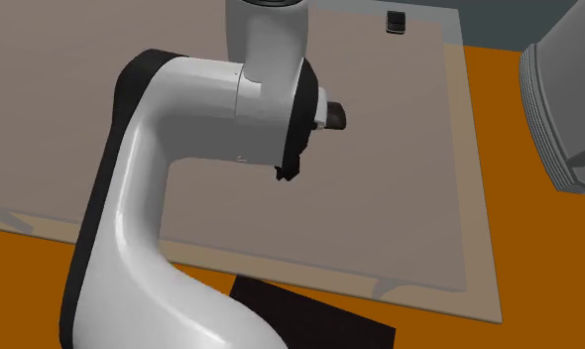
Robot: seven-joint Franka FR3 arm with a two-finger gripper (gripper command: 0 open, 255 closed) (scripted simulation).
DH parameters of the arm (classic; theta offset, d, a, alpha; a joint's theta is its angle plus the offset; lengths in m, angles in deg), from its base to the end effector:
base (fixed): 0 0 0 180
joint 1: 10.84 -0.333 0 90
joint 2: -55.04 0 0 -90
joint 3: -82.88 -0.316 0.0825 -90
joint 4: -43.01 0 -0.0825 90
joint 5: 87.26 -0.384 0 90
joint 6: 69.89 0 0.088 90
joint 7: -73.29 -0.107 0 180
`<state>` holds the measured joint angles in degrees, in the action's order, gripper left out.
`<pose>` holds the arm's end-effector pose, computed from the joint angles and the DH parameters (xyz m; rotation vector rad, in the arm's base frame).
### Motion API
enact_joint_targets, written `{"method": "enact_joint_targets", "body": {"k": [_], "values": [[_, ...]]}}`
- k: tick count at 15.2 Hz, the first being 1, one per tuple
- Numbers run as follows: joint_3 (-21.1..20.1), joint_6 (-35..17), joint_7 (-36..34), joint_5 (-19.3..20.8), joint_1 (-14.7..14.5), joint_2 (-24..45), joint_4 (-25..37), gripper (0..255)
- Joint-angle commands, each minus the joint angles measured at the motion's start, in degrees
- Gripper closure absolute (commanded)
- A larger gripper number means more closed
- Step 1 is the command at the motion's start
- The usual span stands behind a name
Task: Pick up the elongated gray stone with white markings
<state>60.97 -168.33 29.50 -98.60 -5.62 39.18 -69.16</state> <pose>0.4502 0.1745 0.5851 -2.9506 0.7731 0.0457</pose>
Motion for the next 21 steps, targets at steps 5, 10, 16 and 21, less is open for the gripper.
{"method": "enact_joint_targets", "body": {"k": [5,10,16,21], "values": [[-3.6,-1.7,-18.4,2.3,0.9,14.9,12.0,0],[-3.7,-1.8,-32.1,5.3,-0.7,27.6,23.9,0],[-1.2,0.1,-45.6,7.6,-3.8,42.5,40.6,0],[-1.1,-3.9,-44.9,7.3,-3.4,42.1,36.2,0]]}}
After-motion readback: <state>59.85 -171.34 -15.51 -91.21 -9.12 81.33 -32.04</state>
